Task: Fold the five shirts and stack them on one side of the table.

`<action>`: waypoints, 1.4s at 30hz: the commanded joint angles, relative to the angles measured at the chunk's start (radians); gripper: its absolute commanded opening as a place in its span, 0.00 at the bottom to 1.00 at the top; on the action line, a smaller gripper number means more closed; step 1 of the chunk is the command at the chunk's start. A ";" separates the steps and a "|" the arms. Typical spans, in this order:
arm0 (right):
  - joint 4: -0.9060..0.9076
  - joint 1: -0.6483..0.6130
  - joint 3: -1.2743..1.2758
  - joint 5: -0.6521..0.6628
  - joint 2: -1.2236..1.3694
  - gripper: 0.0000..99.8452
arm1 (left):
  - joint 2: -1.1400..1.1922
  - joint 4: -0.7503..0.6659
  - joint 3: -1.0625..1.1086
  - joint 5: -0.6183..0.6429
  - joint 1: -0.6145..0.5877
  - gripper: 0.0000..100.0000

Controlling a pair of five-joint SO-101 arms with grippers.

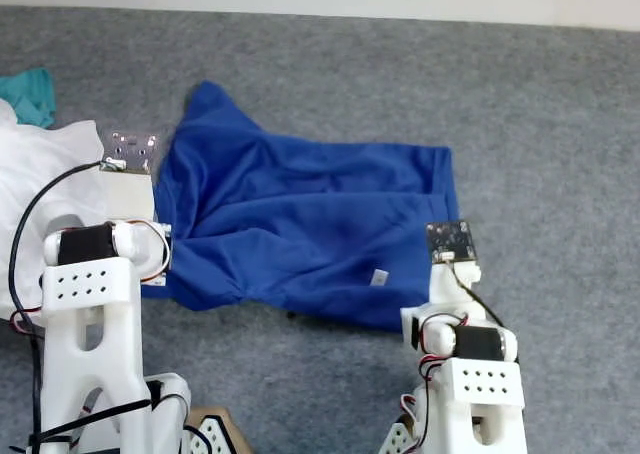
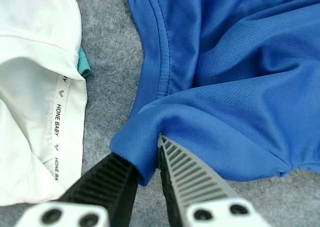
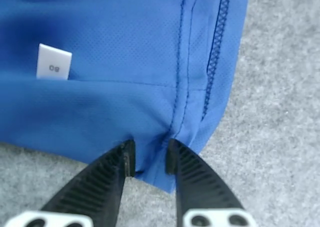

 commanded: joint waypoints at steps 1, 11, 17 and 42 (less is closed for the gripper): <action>-0.024 -0.008 -0.007 -0.002 -0.005 0.02 | -0.015 0.005 -0.042 0.012 0.007 0.04; -0.030 0.030 -0.074 -0.003 -0.012 0.00 | -0.019 -0.009 -0.050 0.012 0.005 0.04; -0.028 0.143 -0.255 -0.003 -0.012 0.00 | -0.021 -0.121 -0.081 0.068 -0.022 0.04; -0.050 -0.051 -0.084 -0.058 -0.007 0.19 | -0.015 -0.264 -0.042 0.296 -0.004 0.05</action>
